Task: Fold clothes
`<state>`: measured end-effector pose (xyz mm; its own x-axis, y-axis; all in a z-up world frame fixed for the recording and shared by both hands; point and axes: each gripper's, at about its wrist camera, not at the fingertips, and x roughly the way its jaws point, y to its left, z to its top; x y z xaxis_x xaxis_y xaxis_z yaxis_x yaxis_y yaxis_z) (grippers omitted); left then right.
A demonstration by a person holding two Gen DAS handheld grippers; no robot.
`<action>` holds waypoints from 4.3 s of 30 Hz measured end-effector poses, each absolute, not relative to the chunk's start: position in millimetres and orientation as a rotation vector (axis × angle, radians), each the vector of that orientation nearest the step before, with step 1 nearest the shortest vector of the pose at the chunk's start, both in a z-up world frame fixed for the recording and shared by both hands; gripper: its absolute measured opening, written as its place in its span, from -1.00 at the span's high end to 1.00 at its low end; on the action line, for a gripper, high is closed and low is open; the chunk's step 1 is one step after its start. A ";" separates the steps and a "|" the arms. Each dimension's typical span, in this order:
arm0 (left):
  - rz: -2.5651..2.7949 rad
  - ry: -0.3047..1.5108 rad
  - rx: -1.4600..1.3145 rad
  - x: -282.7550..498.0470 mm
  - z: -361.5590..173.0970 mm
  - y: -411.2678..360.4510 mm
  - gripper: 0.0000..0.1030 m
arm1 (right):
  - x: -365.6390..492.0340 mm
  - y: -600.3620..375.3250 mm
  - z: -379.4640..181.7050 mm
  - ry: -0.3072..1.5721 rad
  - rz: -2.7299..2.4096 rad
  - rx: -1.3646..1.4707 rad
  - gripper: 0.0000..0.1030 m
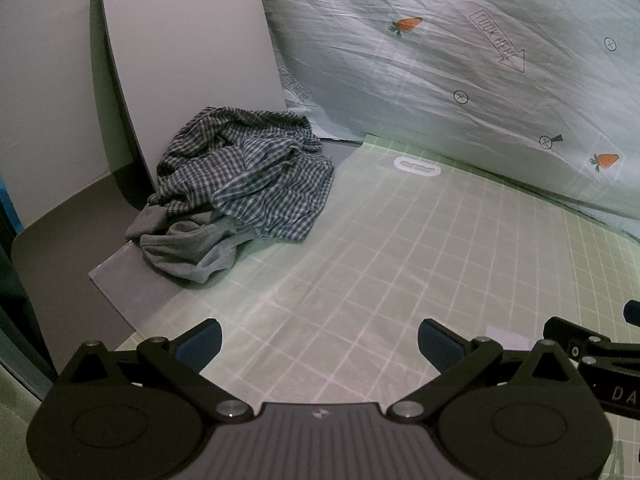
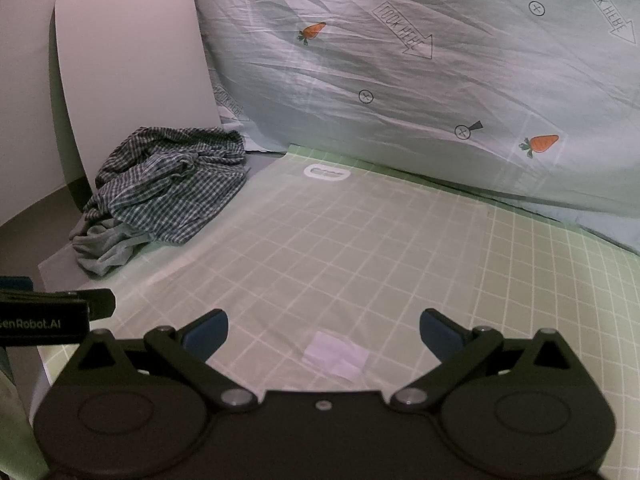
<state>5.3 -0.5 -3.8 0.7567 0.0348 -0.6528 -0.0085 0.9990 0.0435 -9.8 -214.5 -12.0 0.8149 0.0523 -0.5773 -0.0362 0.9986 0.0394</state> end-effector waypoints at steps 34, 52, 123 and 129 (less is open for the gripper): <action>0.051 0.743 -0.006 50.0 -13.7 10.8 -0.99 | 30.2 -213.7 -24.6 0.645 0.019 0.033 -1.00; 0.261 0.656 -0.035 250.7 6.7 95.7 -0.69 | 247.6 -164.2 -33.3 0.693 0.183 0.089 -0.83; -0.745 0.785 -0.036 -44.2 18.8 -262.2 0.42 | -117.8 -528.1 32.2 0.381 -0.478 0.554 0.98; -0.564 0.809 0.034 -63.4 -3.7 -262.3 0.17 | -192.3 -577.4 -1.8 0.452 -0.614 0.613 0.43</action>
